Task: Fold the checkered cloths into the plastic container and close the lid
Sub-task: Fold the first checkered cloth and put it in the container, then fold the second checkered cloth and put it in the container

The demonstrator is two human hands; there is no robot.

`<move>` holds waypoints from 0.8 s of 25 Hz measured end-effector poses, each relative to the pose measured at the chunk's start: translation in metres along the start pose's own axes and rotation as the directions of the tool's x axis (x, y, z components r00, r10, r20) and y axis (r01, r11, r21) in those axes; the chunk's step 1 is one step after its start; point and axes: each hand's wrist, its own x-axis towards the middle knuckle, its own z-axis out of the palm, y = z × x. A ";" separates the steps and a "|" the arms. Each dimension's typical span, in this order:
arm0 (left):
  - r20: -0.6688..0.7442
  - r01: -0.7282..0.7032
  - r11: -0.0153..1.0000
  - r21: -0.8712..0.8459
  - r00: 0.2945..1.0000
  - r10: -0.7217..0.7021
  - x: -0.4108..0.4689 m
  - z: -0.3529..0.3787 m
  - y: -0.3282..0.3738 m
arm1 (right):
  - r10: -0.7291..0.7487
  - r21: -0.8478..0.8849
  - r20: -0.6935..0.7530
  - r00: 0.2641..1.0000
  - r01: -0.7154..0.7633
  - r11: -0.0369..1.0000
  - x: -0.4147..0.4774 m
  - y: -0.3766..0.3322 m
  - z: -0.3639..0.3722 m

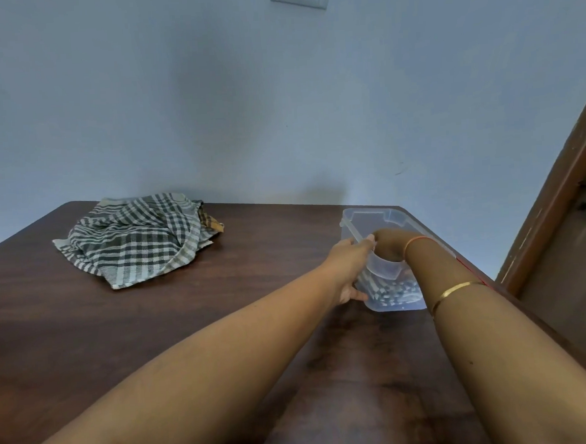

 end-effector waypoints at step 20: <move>-0.453 0.326 0.325 0.888 0.745 0.489 -0.043 -0.255 -0.001 | -0.444 0.391 -0.197 0.874 0.486 0.782 -0.041 -0.234 0.036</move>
